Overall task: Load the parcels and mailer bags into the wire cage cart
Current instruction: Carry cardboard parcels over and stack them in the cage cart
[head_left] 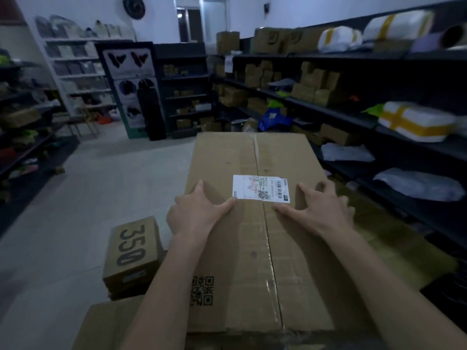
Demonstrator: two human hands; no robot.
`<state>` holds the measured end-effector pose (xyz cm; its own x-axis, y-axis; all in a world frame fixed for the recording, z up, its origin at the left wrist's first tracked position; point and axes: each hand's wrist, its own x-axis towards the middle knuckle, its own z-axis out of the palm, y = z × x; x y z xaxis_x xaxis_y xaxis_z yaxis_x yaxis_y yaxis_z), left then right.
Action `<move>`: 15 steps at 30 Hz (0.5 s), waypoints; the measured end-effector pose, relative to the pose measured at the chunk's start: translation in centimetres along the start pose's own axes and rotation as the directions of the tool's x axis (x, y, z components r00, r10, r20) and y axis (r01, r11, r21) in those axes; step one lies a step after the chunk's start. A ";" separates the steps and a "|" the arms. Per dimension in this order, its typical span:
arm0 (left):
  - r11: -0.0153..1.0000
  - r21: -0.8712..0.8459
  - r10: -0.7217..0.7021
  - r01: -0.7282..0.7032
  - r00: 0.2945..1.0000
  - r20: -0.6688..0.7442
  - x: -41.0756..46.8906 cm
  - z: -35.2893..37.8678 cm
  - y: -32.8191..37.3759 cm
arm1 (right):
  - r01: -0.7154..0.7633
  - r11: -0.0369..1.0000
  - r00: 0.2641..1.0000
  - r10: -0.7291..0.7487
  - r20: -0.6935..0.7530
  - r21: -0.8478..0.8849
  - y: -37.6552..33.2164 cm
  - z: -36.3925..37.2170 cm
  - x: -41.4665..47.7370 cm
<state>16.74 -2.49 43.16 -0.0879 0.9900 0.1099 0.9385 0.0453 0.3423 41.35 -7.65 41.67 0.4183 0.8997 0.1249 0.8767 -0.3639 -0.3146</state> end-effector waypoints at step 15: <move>0.831 -0.182 0.545 -0.525 0.835 0.078 -18.9 5.1 31.8 | -0.485 0.873 0.841 0.480 -0.251 0.043 33.1 -16.4 -14.6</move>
<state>49.94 -19.04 47.18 0.4639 0.8619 0.2049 0.7656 -0.5064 0.3967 68.15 -36.81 44.85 0.8319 0.5211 0.1905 0.5522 -0.7441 -0.3759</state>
